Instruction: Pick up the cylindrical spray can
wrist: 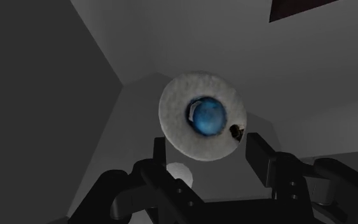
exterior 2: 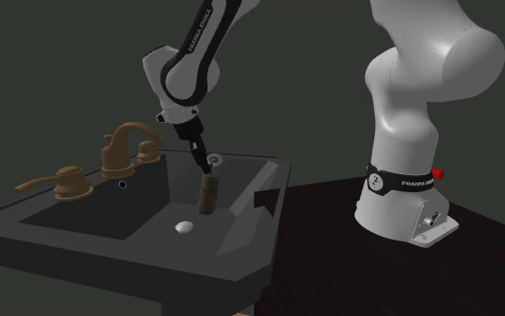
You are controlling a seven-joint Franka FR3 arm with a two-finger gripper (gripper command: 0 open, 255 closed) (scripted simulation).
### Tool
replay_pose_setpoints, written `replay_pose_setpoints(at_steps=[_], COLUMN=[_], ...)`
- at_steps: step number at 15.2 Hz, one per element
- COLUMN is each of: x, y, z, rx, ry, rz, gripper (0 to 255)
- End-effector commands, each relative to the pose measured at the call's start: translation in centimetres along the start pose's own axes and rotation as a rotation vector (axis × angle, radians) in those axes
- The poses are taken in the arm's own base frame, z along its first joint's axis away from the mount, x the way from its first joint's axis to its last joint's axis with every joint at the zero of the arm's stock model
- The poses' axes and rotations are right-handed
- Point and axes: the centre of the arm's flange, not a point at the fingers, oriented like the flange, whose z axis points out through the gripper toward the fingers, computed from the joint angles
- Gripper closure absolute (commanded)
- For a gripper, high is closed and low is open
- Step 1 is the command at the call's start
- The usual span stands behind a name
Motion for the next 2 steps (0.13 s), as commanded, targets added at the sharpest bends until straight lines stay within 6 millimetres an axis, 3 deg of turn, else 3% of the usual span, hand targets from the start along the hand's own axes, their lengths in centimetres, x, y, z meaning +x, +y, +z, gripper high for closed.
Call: replay_pose_setpoints(at_steps=[1,2], x=[-0.26,-0.26], y=[0.15,0.15], z=[-0.60,-0.61], rx=[0.000,0.000], ry=[0.000,0.000], rz=[0.000,0.000], gripper=[255,255])
